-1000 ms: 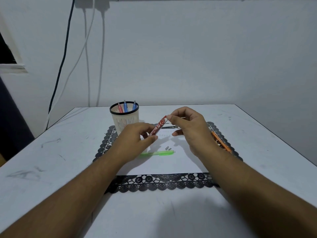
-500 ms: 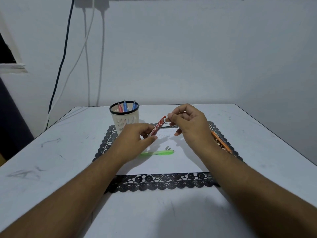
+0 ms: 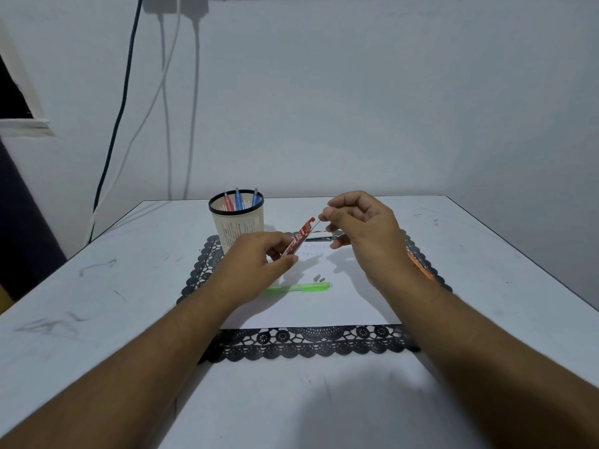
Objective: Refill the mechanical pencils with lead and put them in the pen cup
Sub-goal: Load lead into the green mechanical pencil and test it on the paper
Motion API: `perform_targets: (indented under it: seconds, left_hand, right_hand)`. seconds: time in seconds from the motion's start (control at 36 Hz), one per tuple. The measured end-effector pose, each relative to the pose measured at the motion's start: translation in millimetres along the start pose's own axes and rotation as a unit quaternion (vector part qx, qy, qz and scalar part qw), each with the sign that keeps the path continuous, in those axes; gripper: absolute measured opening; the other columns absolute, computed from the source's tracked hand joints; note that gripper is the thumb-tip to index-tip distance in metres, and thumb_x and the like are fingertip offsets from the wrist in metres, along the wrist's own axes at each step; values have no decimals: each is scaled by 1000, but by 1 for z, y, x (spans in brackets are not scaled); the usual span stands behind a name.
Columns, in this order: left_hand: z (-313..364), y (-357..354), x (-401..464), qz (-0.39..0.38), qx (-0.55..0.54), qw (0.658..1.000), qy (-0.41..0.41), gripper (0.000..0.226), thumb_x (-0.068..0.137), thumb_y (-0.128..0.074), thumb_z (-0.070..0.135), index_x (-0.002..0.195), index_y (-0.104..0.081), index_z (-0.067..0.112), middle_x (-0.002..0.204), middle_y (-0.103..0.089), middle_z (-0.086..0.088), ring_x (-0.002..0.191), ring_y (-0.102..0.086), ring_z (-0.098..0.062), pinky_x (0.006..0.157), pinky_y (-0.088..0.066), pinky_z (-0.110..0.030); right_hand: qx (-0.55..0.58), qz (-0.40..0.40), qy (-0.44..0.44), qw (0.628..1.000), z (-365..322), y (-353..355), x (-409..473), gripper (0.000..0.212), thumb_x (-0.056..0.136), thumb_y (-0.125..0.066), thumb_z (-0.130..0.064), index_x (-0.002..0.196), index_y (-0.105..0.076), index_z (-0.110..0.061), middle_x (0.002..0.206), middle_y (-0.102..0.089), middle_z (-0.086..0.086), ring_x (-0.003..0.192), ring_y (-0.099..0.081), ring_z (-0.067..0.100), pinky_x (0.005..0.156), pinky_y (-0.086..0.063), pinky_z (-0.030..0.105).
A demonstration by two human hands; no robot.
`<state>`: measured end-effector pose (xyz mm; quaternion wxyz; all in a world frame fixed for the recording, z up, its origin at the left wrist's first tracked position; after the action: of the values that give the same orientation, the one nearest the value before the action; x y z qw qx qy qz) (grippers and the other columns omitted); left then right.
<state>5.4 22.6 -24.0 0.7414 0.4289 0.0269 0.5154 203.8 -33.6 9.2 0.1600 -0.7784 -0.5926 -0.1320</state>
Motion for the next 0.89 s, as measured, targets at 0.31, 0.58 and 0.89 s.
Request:
perform_targets:
  seconds: [0.31, 0.58, 0.89]
  left_hand:
    - [2, 0, -1, 2, -6, 1000, -17, 25, 91, -77, 26, 114, -69, 35, 87, -70, 17, 82, -65, -3, 73, -52, -29]
    - [-1, 1, 1, 24, -83, 995, 42, 23, 89, -78, 14, 107, -72, 27, 96, -76, 9, 88, -71, -11, 87, -60, -41]
    - [5, 2, 1, 41, -226, 972, 52, 70, 90, -73, -2, 143, -48, 35, 99, -72, -7, 81, -75, -33, 70, -62, -46]
  right_hand:
    - [49, -10, -38, 998, 5, -7, 0, 8, 89, -75, -1, 89, -77, -9, 83, -72, 7, 77, -66, 18, 62, -57, 28]
    - [191, 138, -52, 971, -2, 20, 10, 7, 100, -63, -4, 97, -65, -10, 84, -63, 7, 77, -71, 23, 57, -57, 31]
    - [212, 142, -146, 956, 24, 27, 13, 3, 103, -62, -12, 105, -64, -12, 89, -57, 7, 65, -67, 21, 58, -59, 32]
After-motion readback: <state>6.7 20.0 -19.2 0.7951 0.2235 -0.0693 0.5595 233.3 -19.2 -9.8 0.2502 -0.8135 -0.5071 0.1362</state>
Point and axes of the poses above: each hand's wrist, its own x-axis towards the middle knuckle, its own y-axis out of the back of the hand, z = x × y, the point moved 4 cm from there along x, towards the middle knuckle
